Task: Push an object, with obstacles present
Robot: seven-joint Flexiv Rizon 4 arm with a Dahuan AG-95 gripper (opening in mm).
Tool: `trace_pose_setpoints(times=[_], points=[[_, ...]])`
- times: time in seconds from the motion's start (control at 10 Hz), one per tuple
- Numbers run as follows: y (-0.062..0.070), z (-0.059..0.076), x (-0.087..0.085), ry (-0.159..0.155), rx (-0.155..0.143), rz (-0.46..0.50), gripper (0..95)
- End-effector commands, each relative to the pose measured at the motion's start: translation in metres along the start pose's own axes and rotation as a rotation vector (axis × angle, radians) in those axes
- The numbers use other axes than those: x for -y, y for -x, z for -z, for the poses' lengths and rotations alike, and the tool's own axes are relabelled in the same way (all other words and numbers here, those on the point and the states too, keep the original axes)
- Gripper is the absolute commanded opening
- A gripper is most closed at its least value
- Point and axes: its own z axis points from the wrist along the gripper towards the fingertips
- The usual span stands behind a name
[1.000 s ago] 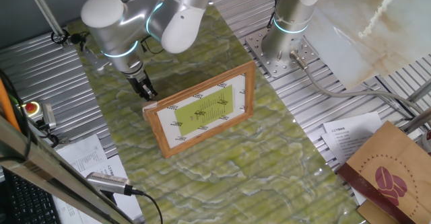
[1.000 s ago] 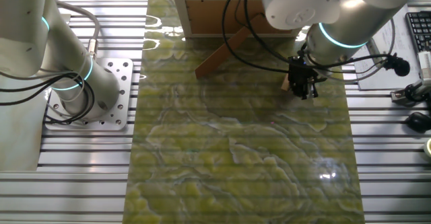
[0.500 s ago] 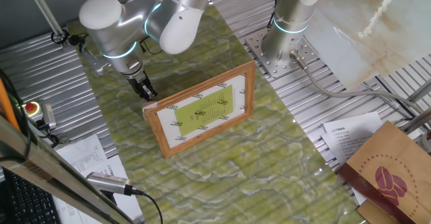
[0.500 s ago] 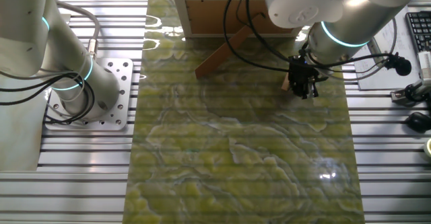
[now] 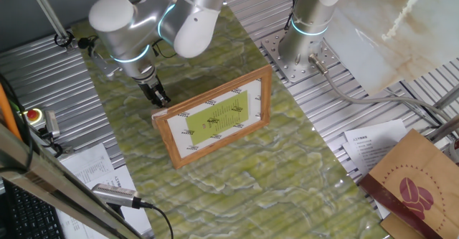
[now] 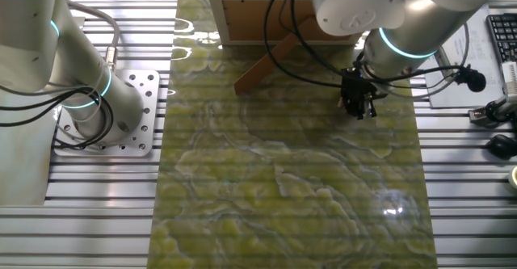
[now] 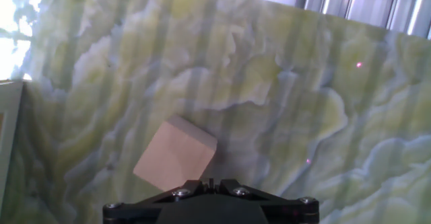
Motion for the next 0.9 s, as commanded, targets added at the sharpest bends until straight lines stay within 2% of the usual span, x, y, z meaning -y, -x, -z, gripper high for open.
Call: trace_pose_setpoints(times=[0.1,0.4,0.7,0.9], points=[[0.001,0.000,0.000,0.005,-0.019,0.004,0.0],[-0.001,0.000,-0.002,0.003,-0.018,-0.006,0.0],[-0.011,-0.001,-0.015,0.002,-0.017,-0.004,0.0],[-0.012,-0.002,-0.020,-0.001,-0.018,-0.008,0.0]])
